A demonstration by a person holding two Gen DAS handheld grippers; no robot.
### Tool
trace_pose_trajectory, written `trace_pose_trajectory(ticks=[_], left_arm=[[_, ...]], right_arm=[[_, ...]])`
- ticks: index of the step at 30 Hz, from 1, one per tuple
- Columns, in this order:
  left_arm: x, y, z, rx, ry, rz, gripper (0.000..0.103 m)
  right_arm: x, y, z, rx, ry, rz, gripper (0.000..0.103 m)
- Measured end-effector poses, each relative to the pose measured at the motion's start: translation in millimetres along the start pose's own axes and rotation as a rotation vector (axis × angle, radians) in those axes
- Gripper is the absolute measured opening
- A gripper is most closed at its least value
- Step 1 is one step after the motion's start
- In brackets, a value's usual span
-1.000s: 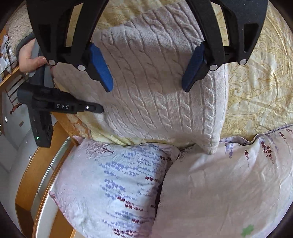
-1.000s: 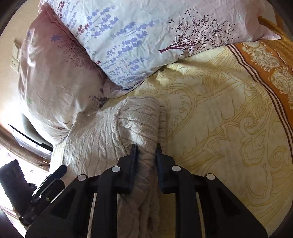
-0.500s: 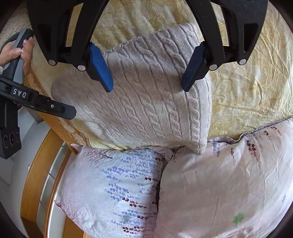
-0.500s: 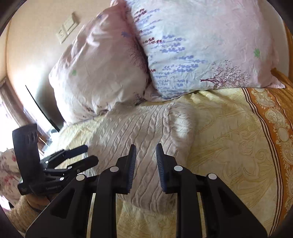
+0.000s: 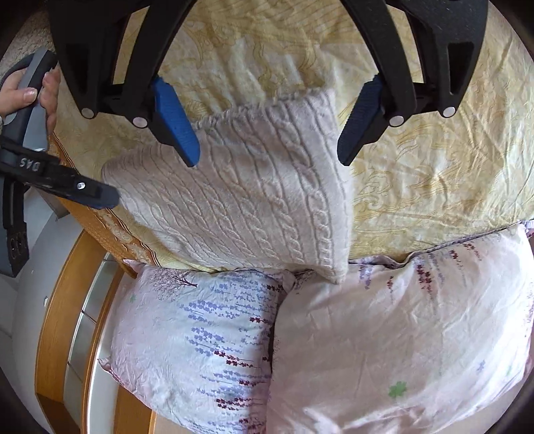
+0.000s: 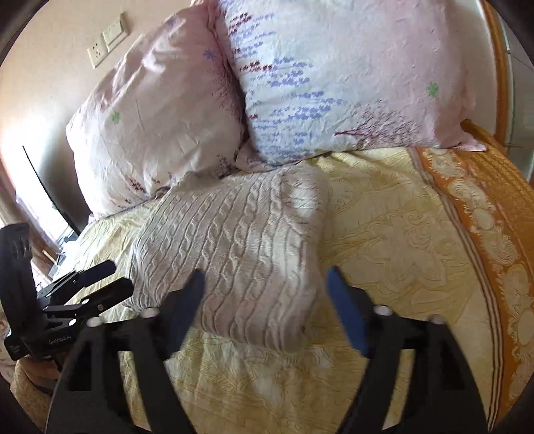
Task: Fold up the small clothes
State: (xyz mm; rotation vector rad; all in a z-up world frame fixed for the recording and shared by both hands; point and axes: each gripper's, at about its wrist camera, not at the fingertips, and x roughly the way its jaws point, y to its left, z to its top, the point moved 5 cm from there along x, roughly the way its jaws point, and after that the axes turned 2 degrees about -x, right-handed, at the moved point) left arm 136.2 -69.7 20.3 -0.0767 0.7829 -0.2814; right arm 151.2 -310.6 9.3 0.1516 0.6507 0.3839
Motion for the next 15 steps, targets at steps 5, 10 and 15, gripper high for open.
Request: trace_pose_trajectory(ticks=[5, 10, 15], left_arm=[[-5, 13, -25, -0.034, 0.055, 0.076, 0.090], [2, 19, -44, -0.019, 0.099, 0.197, 0.100], [10, 17, -51, -0.018, 0.130, 0.221, 0.101]], right_arm=[[-3, 6, -15, -0.035, 0.029, -0.071, 0.102], [15, 18, -39, -0.116, 0.100, -0.179, 0.102], [31, 22, -53, -0.105, 0.177, -0.190, 0.102]])
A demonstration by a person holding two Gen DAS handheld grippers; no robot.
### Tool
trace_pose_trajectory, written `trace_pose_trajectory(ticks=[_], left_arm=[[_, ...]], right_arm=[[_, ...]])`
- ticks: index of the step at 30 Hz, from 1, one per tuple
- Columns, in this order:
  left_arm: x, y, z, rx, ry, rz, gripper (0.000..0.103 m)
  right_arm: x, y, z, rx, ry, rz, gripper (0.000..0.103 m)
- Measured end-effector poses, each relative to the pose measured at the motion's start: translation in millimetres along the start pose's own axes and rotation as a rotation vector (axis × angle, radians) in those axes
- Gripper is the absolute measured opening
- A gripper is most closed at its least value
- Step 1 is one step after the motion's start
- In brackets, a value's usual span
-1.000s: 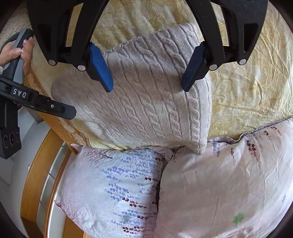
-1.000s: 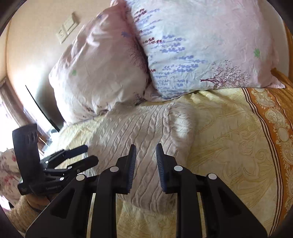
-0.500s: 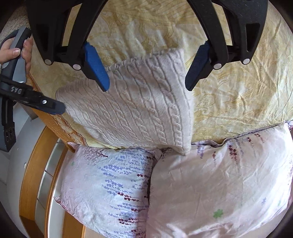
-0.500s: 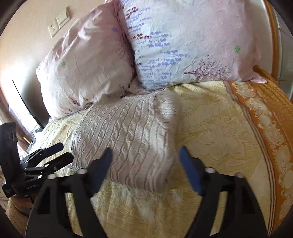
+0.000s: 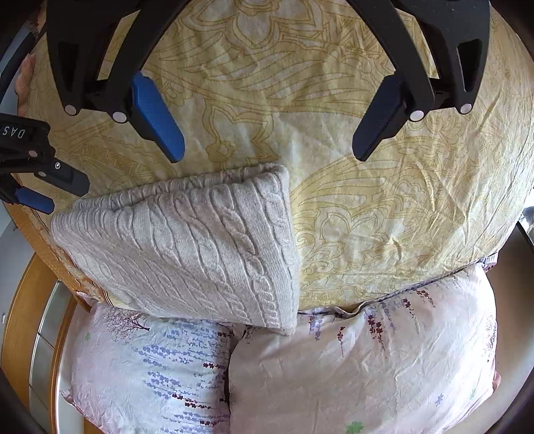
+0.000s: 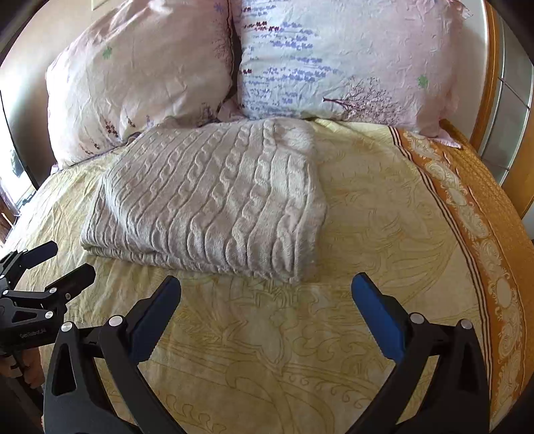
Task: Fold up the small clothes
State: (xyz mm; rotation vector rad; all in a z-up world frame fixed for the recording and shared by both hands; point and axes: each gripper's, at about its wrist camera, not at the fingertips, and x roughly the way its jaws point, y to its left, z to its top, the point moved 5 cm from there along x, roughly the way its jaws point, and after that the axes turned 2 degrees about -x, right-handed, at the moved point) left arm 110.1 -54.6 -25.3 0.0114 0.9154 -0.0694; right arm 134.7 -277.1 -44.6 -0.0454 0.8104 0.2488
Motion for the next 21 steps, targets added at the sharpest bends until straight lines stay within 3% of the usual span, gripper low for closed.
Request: trace_pose_trajectory(ticks=[8, 21], left_arm=[[16, -5, -7, -0.004, 0.077, 0.012, 0.101], [17, -4, -6, -0.006, 0.083, 0.018, 0.101]], right_arm=[[17, 1, -7, -0.005, 0.070, -0.040, 0.102], [23, 3, -8, 0.000, 0.089, -0.058, 0.102]])
